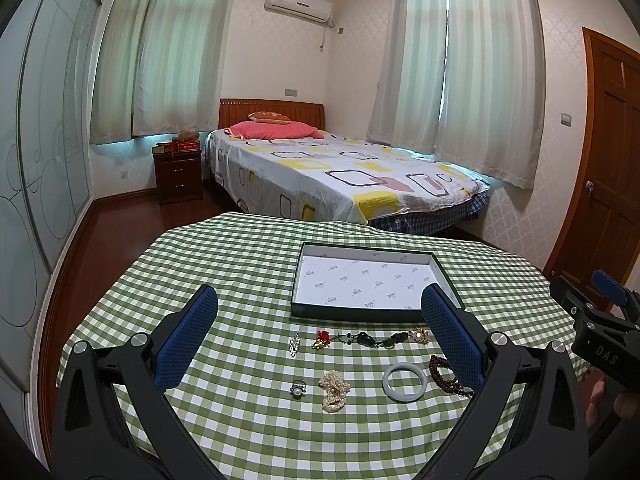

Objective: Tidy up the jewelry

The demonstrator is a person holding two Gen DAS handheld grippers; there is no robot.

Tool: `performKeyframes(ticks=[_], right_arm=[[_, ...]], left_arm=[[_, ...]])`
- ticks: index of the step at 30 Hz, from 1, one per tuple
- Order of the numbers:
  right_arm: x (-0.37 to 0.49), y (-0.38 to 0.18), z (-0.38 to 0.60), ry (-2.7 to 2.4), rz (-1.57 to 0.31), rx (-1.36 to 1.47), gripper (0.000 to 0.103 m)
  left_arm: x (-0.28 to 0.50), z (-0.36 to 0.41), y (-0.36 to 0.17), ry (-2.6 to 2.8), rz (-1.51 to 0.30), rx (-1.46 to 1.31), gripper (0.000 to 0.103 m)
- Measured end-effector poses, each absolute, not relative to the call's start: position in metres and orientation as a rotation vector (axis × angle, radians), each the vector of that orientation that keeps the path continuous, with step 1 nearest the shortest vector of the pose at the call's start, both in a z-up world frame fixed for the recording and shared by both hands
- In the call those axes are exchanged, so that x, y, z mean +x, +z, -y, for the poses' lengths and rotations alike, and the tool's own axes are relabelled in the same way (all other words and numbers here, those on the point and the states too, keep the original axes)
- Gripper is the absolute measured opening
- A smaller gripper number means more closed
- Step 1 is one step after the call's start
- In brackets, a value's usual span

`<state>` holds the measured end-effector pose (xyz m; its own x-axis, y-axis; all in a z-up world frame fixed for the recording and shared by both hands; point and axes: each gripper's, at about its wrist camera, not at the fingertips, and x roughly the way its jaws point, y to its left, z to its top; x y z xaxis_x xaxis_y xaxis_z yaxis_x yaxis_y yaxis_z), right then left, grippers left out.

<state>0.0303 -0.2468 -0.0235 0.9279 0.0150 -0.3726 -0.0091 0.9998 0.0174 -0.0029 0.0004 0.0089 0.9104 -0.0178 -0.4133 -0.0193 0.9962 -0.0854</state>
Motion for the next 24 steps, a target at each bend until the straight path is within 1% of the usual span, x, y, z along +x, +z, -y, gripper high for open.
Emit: performKeyframes(ticks=[12, 20, 24], right_arm=[[0.038, -0.033, 0.250, 0.011, -0.388, 0.023, 0.097], [0.058, -0.069, 0.256, 0.001, -0.408, -0.008, 0.097], [0.074, -0.096, 0.259, 0.002, -0.460, -0.008, 0.097]], left_arm=[[0.010, -0.003, -0.011, -0.016, -0.470, -0.089, 0.099], [0.036, -0.007, -0.054, -0.025, -0.547, -0.096, 0.099], [0.052, -0.011, -0.083, -0.014, -0.619, -0.121, 0.099]])
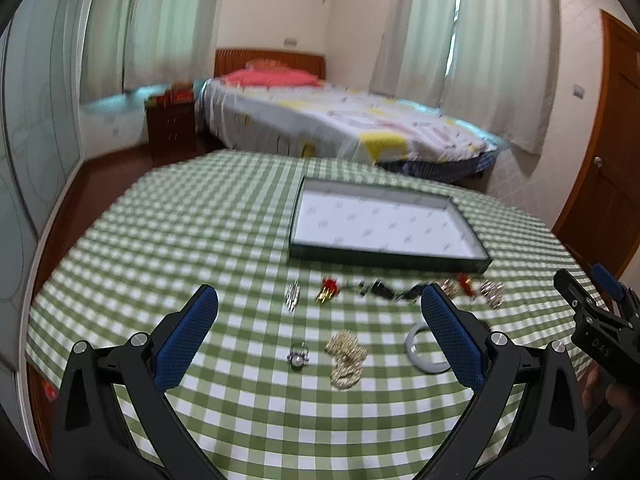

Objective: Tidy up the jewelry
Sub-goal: 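Lower the left gripper onto the pearl ring and close it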

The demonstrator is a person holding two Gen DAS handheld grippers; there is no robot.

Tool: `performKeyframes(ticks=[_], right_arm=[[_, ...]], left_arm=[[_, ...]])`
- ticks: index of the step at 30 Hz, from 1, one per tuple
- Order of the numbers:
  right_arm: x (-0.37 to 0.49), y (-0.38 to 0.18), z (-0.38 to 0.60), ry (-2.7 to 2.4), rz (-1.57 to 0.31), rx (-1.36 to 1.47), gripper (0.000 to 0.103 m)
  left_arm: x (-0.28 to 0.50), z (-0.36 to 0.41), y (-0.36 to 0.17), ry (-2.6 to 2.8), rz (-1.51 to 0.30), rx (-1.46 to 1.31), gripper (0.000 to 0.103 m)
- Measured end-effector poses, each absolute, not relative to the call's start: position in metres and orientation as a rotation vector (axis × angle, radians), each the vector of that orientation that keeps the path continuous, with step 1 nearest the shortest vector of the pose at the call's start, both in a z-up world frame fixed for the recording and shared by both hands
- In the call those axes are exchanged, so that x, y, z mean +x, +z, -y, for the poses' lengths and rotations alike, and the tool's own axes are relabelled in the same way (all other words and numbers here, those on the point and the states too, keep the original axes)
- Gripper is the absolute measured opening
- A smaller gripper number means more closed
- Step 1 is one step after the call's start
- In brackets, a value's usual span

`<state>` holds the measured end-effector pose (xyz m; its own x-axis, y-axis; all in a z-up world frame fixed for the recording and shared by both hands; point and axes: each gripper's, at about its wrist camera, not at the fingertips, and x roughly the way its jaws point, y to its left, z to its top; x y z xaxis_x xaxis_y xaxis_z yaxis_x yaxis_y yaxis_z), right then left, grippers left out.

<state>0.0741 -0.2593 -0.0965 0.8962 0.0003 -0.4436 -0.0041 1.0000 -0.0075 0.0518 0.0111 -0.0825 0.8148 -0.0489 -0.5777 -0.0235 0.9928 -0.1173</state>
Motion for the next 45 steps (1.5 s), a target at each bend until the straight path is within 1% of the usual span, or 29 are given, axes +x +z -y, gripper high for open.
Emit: performKeyframes(ticks=[6, 8, 10, 15, 17, 19, 23, 24, 26, 29, 31, 33, 35, 36, 41, 45], right_arm=[[0.092, -0.132, 0.262, 0.009, -0.540, -0.004, 0.097], [0.097, -0.142, 0.263, 0.014, -0.573, 0.004, 0.097], [0.101, -0.147, 0.262, 0.018, -0.595, 0.007, 0.097], [0.108, -0.162, 0.264, 0.023, -0.625, 0.017, 0.097], [0.110, -0.166, 0.263, 0.026, -0.638, 0.021, 0.097], [0.112, -0.170, 0.262, 0.027, -0.651, 0.024, 0.097], [0.115, -0.174, 0.263, 0.030, -0.670, 0.037, 0.097], [0.115, -0.175, 0.263, 0.031, -0.672, 0.038, 0.097], [0.116, -0.176, 0.262, 0.032, -0.673, 0.039, 0.097], [0.115, -0.176, 0.262, 0.032, -0.677, 0.041, 0.097], [0.116, -0.176, 0.263, 0.035, -0.676, 0.046, 0.097], [0.115, -0.176, 0.264, 0.035, -0.676, 0.048, 0.097], [0.115, -0.176, 0.264, 0.035, -0.676, 0.048, 0.097], [0.115, -0.176, 0.264, 0.035, -0.676, 0.049, 0.097], [0.114, -0.178, 0.264, 0.046, -0.683, 0.058, 0.097], [0.116, -0.182, 0.264, 0.055, -0.699, 0.063, 0.097]], left_arm=[[0.074, -0.013, -0.128, -0.006, -0.728, -0.120, 0.099], [0.080, -0.013, -0.138, -0.004, -0.756, -0.111, 0.093], [0.086, -0.014, -0.150, 0.000, -0.795, -0.105, 0.081], [0.096, -0.020, -0.170, -0.009, -0.855, -0.129, 0.074], [0.100, -0.021, -0.176, -0.017, -0.866, -0.137, 0.069], [0.101, -0.022, -0.179, -0.025, -0.874, -0.145, 0.063], [0.105, -0.020, -0.187, -0.030, -0.906, -0.146, 0.058], [0.105, -0.020, -0.189, -0.033, -0.913, -0.146, 0.055], [0.105, -0.018, -0.190, -0.036, -0.910, -0.136, 0.054], [0.104, -0.015, -0.190, -0.038, -0.905, -0.117, 0.047], [0.103, -0.015, -0.190, -0.034, -0.901, -0.113, 0.037], [0.102, -0.015, -0.191, -0.037, -0.898, -0.119, 0.032], [0.101, -0.016, -0.191, -0.036, -0.897, -0.120, 0.024], [0.101, -0.016, -0.191, -0.040, -0.896, -0.122, 0.022], [0.100, -0.015, -0.190, -0.041, -0.891, -0.114, 0.021], [0.098, -0.016, -0.180, -0.029, -0.852, -0.096, 0.021]])
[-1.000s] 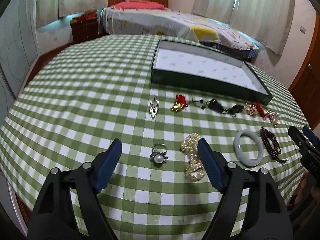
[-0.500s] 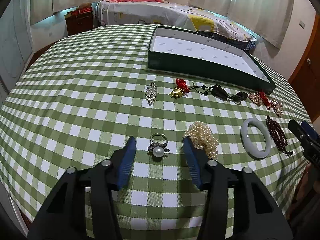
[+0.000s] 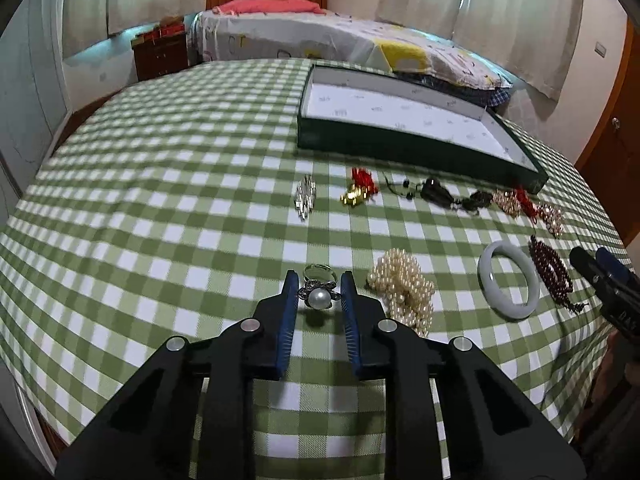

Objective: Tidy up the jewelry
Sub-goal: 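Lower the left gripper onto the pearl ring and close it, then grasp the dark red bead bracelet with the right gripper while the left gripper holds the ring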

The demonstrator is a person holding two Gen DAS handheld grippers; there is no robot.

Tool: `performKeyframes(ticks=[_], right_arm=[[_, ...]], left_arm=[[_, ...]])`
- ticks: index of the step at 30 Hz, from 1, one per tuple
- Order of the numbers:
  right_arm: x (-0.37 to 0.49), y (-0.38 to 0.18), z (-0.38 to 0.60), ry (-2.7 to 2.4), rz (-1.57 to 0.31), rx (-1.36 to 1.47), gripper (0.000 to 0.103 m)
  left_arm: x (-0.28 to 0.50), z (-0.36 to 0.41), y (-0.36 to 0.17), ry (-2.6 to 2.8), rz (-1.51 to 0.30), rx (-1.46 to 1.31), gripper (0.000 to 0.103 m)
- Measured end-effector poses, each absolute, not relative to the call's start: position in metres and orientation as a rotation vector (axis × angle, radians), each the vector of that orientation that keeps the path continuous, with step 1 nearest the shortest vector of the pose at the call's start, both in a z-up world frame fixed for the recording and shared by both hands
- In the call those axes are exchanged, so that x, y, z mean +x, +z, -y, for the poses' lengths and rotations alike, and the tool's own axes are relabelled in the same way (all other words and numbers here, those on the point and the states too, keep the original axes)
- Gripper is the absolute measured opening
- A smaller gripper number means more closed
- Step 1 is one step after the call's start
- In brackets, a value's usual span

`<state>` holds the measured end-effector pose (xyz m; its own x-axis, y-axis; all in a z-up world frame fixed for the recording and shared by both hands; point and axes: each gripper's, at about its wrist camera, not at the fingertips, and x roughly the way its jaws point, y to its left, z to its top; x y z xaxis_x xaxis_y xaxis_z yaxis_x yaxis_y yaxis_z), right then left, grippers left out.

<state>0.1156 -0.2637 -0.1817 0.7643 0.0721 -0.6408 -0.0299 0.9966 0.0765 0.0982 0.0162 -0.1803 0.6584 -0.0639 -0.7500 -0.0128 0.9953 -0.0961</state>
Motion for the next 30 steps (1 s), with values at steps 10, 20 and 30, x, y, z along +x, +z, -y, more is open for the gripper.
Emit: performKeyframes(ticks=[10, 20, 30], right_arm=[[0.128, -0.199, 0.257, 0.086, -0.783, 0.058, 0.096], [0.130, -0.205, 0.248, 0.096, -0.804, 0.002, 0.060], [0.128, -0.203, 0.250, 0.164, -0.794, 0.030, 0.018]], left_arm=[[0.102, -0.019, -0.177, -0.025, -0.846, -0.100, 0.021], [0.105, -0.018, -0.178, -0.030, -0.851, -0.106, 0.021], [0.108, -0.017, -0.174, -0.035, -0.837, -0.113, 0.021]])
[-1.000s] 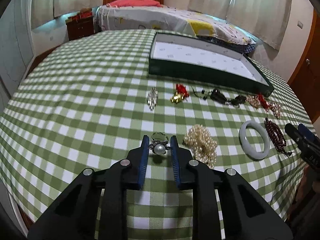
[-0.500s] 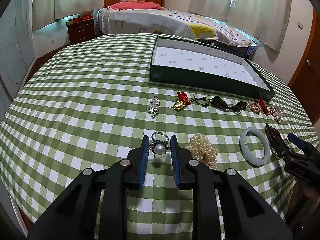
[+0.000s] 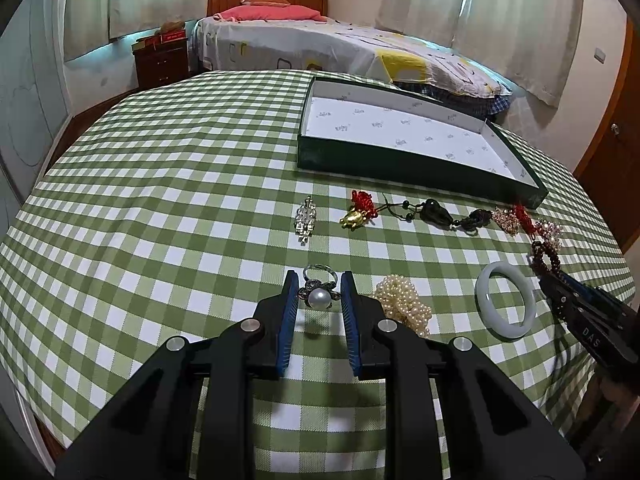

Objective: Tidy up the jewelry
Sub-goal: 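Grasp the dark red bead bracelet with the right gripper while the left gripper holds the ring, then place the pearl ring and bead bracelet into the box, opening both grippers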

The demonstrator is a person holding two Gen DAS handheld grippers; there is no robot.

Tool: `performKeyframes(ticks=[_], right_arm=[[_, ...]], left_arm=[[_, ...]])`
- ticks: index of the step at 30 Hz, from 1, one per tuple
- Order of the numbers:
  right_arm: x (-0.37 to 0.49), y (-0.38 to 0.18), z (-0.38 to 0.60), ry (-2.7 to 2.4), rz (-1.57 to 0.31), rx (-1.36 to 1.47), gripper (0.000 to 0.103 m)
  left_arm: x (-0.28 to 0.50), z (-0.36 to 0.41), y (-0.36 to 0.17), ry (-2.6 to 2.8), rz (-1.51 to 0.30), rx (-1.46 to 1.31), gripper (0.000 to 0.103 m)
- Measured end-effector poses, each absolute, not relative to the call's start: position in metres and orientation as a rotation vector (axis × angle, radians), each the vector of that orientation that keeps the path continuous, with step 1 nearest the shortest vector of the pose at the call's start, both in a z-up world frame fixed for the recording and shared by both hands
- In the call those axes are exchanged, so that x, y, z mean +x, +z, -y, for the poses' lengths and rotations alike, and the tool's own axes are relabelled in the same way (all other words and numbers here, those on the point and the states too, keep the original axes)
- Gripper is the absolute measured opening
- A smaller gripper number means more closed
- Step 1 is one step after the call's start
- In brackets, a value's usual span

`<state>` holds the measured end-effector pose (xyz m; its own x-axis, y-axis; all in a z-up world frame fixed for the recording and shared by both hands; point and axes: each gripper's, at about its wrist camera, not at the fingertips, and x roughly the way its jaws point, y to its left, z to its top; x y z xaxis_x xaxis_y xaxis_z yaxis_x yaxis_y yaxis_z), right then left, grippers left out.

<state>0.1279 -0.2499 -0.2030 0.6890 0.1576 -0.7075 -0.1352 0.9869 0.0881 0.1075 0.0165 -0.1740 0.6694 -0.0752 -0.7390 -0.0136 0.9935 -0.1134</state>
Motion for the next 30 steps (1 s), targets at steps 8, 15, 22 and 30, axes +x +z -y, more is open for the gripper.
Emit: performKeyframes(ticks=[8, 15, 22, 30], right_arm=[[0.127, -0.200, 0.256, 0.172, -0.791, 0.083, 0.017], [0.128, -0.188, 0.258, 0.178, -0.765, 0.110, 0.017], [0.145, -0.160, 0.264, 0.180, -0.704, 0.134, 0.017], [0.199, -0.129, 0.267, 0.186, -0.628, 0.154, 0.017]], left_arm=[[0.105, -0.018, -0.167, -0.036, -0.813, -0.119, 0.021], [0.107, -0.018, -0.158, -0.044, -0.796, -0.129, 0.021], [0.127, -0.005, -0.132, -0.078, -0.741, -0.117, 0.021], [0.181, 0.019, -0.107, -0.131, -0.661, -0.081, 0.021]])
